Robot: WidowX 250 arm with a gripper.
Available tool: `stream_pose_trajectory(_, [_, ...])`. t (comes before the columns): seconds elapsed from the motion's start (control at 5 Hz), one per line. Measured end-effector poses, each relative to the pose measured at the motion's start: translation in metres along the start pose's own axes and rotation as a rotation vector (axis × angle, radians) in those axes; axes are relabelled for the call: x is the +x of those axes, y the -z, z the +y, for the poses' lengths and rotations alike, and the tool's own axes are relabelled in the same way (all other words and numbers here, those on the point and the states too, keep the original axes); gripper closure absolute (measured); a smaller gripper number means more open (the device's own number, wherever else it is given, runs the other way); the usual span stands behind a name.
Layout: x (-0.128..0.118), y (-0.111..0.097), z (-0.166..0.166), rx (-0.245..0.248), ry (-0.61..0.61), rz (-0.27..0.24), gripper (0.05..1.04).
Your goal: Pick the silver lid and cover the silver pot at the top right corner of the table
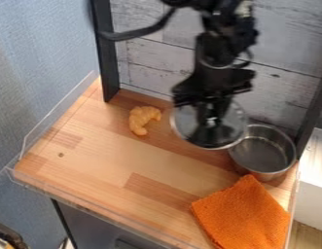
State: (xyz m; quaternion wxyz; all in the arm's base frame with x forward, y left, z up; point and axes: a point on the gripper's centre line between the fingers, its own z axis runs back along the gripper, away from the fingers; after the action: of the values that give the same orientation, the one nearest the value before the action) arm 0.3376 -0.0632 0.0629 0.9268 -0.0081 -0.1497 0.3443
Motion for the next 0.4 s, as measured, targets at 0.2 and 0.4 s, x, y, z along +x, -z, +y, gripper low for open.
stream_pose_trajectory(0.2, [-0.009, 0.016, -0.029, -0.005, 0.038, 0.022, 0.802])
stream_pose_trajectory(0.4, [-0.017, 0.030, -0.048, -0.008, 0.044, 0.043, 0.802])
